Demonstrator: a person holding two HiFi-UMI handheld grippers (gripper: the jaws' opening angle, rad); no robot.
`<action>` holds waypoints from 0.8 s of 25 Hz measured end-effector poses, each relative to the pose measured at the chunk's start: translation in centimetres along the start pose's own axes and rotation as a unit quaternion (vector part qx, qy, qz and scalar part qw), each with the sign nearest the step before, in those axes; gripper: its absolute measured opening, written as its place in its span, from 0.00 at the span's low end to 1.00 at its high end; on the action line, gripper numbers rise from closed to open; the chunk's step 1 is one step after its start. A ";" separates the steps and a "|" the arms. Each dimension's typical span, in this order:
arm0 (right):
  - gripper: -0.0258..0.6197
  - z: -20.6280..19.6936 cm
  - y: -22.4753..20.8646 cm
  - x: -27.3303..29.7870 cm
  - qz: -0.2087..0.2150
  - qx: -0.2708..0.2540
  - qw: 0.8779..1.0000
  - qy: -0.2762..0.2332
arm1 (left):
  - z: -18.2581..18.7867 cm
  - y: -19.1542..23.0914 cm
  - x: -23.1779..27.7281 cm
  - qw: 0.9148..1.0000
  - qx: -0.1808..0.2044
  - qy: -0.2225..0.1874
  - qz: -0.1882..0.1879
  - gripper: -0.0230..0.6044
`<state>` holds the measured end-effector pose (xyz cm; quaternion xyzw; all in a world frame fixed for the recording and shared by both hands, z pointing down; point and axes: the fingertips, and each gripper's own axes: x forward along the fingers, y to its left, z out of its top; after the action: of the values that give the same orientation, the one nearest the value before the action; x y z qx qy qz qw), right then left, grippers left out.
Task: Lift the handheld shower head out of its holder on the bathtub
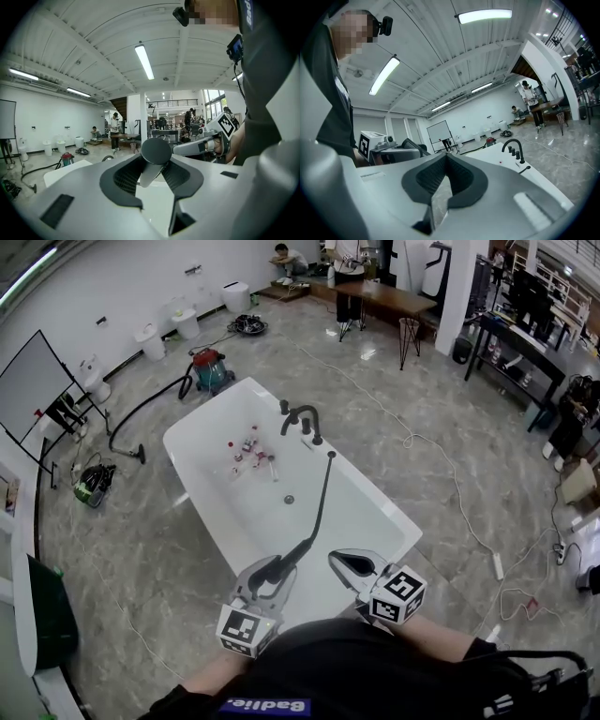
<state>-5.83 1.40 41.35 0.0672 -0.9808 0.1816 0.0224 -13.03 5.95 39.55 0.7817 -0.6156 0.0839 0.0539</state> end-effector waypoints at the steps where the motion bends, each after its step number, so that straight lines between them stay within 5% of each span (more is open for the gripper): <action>1: 0.04 0.0 0.2 0.2 0.001 -0.001 1.000 0.001 | 0.1 0.1 -0.2 1.000 -0.001 -0.003 -0.001 0.25; 20: 0.04 -0.5 1.6 2.0 0.017 -0.021 1.000 0.009 | -0.3 -0.1 -0.2 1.000 -0.004 -0.007 -0.027 0.25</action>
<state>-8.04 2.81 41.38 0.0486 -0.9852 0.1615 0.0296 -13.05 6.24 39.80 0.7986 -0.5947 0.0747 0.0553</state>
